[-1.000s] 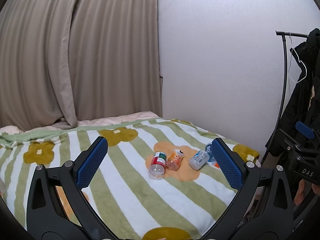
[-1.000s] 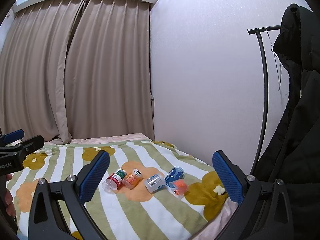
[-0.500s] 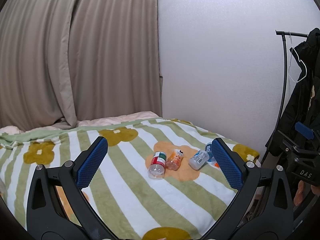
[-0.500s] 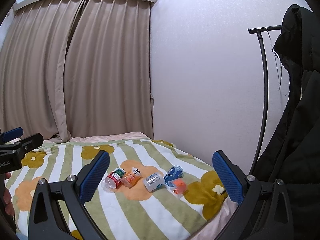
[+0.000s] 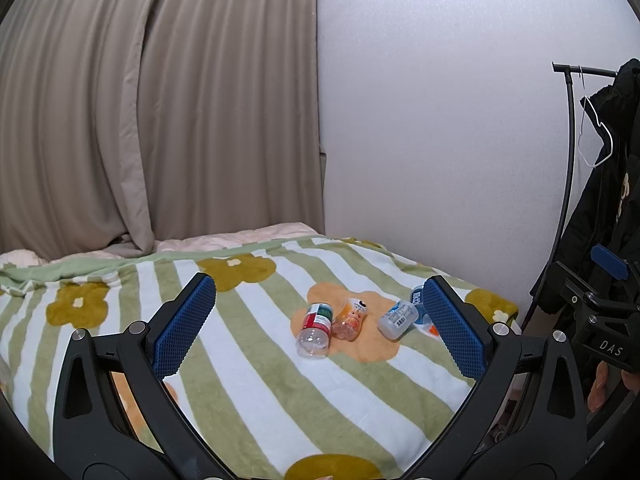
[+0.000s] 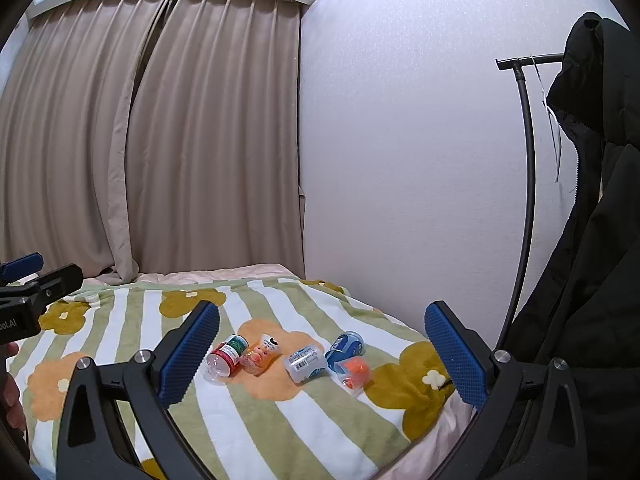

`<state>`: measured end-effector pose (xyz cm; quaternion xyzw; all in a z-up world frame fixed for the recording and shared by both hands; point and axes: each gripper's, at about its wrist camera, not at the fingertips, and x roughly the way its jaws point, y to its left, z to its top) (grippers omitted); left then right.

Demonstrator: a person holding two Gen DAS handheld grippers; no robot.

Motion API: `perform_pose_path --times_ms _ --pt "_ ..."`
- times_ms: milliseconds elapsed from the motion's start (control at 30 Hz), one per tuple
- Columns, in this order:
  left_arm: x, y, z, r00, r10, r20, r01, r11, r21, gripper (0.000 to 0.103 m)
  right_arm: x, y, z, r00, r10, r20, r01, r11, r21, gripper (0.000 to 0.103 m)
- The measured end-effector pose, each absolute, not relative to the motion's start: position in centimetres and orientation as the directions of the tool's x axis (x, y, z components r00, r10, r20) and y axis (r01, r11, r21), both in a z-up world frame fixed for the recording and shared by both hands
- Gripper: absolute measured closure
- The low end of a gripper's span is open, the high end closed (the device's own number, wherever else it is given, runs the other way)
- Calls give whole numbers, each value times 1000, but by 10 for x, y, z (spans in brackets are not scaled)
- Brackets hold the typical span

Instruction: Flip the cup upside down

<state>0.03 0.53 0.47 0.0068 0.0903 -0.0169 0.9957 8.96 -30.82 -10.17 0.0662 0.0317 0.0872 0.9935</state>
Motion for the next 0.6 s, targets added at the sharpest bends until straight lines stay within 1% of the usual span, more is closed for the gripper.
perform_pose_path --times_ms 333,500,600 --pt "17 -2 4 978 -67 -199 70 998 8 0 96 -323 -103 986 154 -58 -147 983 108 0" --pt "57 -13 12 964 -152 -218 167 985 53 0 114 -333 -101 985 152 -86 -144 985 93 0" --pt "90 -28 12 946 -203 -252 232 968 95 0 130 -333 -102 985 147 -92 -142 988 66 0"
